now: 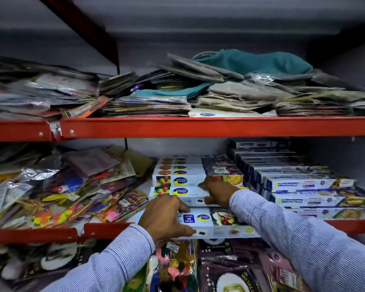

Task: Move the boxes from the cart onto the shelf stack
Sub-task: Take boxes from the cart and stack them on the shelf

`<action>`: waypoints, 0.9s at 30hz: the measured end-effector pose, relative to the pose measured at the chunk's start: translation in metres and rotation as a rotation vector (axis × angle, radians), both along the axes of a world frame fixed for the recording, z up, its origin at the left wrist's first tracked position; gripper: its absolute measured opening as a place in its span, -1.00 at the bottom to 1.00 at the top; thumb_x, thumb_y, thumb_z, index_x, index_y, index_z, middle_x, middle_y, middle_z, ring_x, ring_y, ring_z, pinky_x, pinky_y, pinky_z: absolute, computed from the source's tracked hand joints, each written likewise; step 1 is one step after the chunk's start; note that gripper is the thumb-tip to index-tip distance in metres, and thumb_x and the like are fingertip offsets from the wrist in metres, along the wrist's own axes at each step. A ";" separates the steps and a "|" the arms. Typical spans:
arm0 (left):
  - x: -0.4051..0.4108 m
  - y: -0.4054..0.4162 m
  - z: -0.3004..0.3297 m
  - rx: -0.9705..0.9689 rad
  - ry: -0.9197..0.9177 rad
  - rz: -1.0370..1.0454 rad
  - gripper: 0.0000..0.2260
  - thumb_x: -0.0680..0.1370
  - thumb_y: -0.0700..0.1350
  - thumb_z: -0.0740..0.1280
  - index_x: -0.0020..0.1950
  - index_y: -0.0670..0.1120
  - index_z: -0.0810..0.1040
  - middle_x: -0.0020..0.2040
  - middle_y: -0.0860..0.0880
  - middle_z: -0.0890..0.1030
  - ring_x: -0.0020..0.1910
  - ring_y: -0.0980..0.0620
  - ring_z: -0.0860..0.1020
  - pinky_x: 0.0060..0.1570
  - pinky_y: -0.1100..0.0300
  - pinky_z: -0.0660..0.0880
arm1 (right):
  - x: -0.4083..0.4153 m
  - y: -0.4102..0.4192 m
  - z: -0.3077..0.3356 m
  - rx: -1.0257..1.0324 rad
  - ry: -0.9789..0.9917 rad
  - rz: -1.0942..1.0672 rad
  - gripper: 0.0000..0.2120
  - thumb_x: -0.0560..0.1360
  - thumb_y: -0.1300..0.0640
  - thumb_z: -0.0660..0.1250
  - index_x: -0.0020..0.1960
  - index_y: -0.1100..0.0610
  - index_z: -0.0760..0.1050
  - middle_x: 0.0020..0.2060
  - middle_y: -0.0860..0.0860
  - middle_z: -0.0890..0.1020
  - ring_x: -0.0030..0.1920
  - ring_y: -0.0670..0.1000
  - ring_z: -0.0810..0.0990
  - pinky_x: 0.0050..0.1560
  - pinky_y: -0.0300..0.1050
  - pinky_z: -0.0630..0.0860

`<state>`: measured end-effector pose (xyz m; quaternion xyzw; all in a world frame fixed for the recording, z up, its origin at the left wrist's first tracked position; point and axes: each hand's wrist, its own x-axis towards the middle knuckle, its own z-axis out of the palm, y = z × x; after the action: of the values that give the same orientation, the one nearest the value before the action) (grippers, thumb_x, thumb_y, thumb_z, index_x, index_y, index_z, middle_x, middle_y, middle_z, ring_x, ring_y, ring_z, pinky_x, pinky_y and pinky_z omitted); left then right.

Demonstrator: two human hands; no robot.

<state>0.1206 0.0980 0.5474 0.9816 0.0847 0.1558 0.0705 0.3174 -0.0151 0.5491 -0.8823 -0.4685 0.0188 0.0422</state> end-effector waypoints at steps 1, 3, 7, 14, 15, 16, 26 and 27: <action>0.002 0.003 -0.003 -0.006 0.001 0.007 -0.42 0.25 0.29 0.49 0.22 0.12 0.64 0.19 0.14 0.67 0.13 0.07 0.59 0.10 0.14 0.52 | 0.004 0.003 -0.005 -0.002 0.005 -0.007 -0.41 0.51 0.05 0.35 0.49 0.09 0.26 0.43 0.15 0.34 0.42 0.19 0.34 0.42 0.05 0.32; 0.005 0.006 -0.008 -0.025 0.010 0.016 -0.42 0.25 0.28 0.50 0.22 0.10 0.64 0.19 0.14 0.67 0.12 0.08 0.59 0.08 0.16 0.52 | 0.012 0.005 -0.013 0.022 0.010 -0.008 -0.42 0.51 0.08 0.35 0.48 0.12 0.27 0.43 0.16 0.34 0.41 0.17 0.34 0.42 -0.05 0.31; 0.008 0.011 -0.015 -0.038 0.033 0.030 -0.42 0.27 0.28 0.51 0.24 0.09 0.63 0.19 0.13 0.66 0.11 0.06 0.59 0.03 0.18 0.48 | 0.021 0.007 -0.021 0.075 0.016 0.005 -0.42 0.49 0.11 0.38 0.47 0.11 0.29 0.44 0.13 0.34 0.42 0.15 0.34 0.44 -0.01 0.31; 0.017 0.015 -0.014 -0.050 0.023 0.018 -0.45 0.27 0.26 0.51 0.21 0.09 0.65 0.19 0.10 0.67 0.12 0.06 0.60 0.06 0.12 0.54 | 0.022 0.005 -0.018 0.176 -0.090 0.023 -0.62 0.44 0.08 0.43 0.24 0.10 0.55 0.15 0.15 0.61 0.16 0.21 0.57 0.17 0.03 0.54; 0.018 0.015 -0.013 -0.049 0.017 0.015 -0.45 0.26 0.26 0.52 0.20 0.08 0.66 0.19 0.10 0.68 0.12 0.05 0.61 0.07 0.12 0.55 | 0.022 0.005 -0.016 0.199 -0.106 0.017 -0.69 0.43 0.10 0.44 0.16 0.12 0.59 0.07 0.14 0.66 0.09 0.19 0.62 0.11 -0.01 0.57; 0.020 0.016 -0.012 -0.048 0.014 0.016 -0.45 0.26 0.26 0.51 0.19 0.08 0.66 0.18 0.10 0.68 0.12 0.05 0.61 0.07 0.12 0.55 | 0.022 0.005 -0.014 0.221 -0.108 0.002 -0.72 0.43 0.11 0.46 0.12 0.14 0.62 0.02 0.13 0.69 0.03 0.18 0.66 0.08 -0.04 0.59; 0.053 0.026 -0.010 -0.052 -0.056 0.054 -0.48 0.36 0.19 0.51 0.28 0.05 0.61 0.25 0.05 0.64 0.19 -0.01 0.57 0.06 0.11 0.49 | 0.029 -0.008 0.010 0.136 0.061 0.068 -0.76 0.54 0.16 0.30 0.16 0.13 0.64 0.17 0.06 0.68 0.19 0.05 0.62 0.14 -0.29 0.40; 0.055 0.026 -0.015 -0.057 -0.067 0.060 -0.47 0.38 0.16 0.50 0.31 0.03 0.59 0.28 0.04 0.62 0.22 -0.02 0.54 0.10 0.11 0.48 | 0.028 -0.012 0.009 0.139 0.080 0.066 -0.74 0.56 0.13 0.28 0.19 0.13 0.62 0.19 0.06 0.67 0.20 0.06 0.61 0.12 -0.27 0.40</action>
<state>0.1761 0.1242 0.5326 0.9705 0.1160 0.1881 0.0964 0.3452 -0.0266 0.5579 -0.8599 -0.4953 0.0227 0.1213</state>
